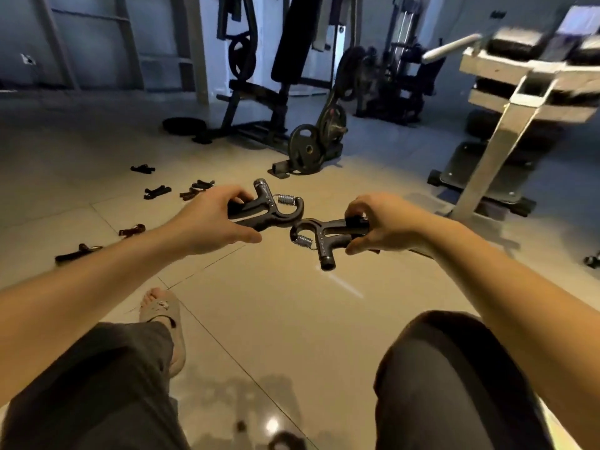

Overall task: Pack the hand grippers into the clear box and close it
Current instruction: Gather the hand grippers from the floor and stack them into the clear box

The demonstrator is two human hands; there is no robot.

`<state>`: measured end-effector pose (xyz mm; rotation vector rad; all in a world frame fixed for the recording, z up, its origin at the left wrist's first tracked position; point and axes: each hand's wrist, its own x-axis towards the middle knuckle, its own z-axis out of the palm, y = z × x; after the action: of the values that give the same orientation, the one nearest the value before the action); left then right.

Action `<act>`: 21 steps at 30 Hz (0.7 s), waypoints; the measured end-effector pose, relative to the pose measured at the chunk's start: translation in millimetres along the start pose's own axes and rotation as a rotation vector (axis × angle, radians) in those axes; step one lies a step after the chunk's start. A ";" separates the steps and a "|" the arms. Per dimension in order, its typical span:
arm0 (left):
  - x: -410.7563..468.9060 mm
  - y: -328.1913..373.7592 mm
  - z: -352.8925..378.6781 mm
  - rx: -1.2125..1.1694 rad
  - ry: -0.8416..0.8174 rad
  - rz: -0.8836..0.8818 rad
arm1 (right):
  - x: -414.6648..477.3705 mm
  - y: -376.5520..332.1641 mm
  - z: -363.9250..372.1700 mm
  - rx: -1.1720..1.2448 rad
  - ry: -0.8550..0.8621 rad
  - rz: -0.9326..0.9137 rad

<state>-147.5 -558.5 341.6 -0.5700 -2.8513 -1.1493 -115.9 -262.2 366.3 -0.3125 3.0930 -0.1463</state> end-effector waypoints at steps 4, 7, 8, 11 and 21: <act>-31.6 64.4 39.3 0.002 -0.063 0.047 | -86.6 43.7 -1.2 0.048 0.021 0.069; -57.7 110.5 72.3 0.044 -0.115 0.098 | -154.3 71.8 -0.8 0.108 0.055 0.127; -64.4 123.9 82.5 0.057 -0.130 0.116 | -173.8 79.8 0.0 0.122 0.061 0.148; -78.7 156.5 115.0 0.087 -0.167 0.164 | -222.5 101.5 3.4 0.127 0.085 0.213; -114.1 214.9 193.0 0.017 -0.265 0.205 | -333.5 136.9 7.6 0.110 -0.022 0.358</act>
<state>54.9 -323.4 327.4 -1.0589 -2.9179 -1.0876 183.9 -62.3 352.0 0.2400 3.0397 -0.2974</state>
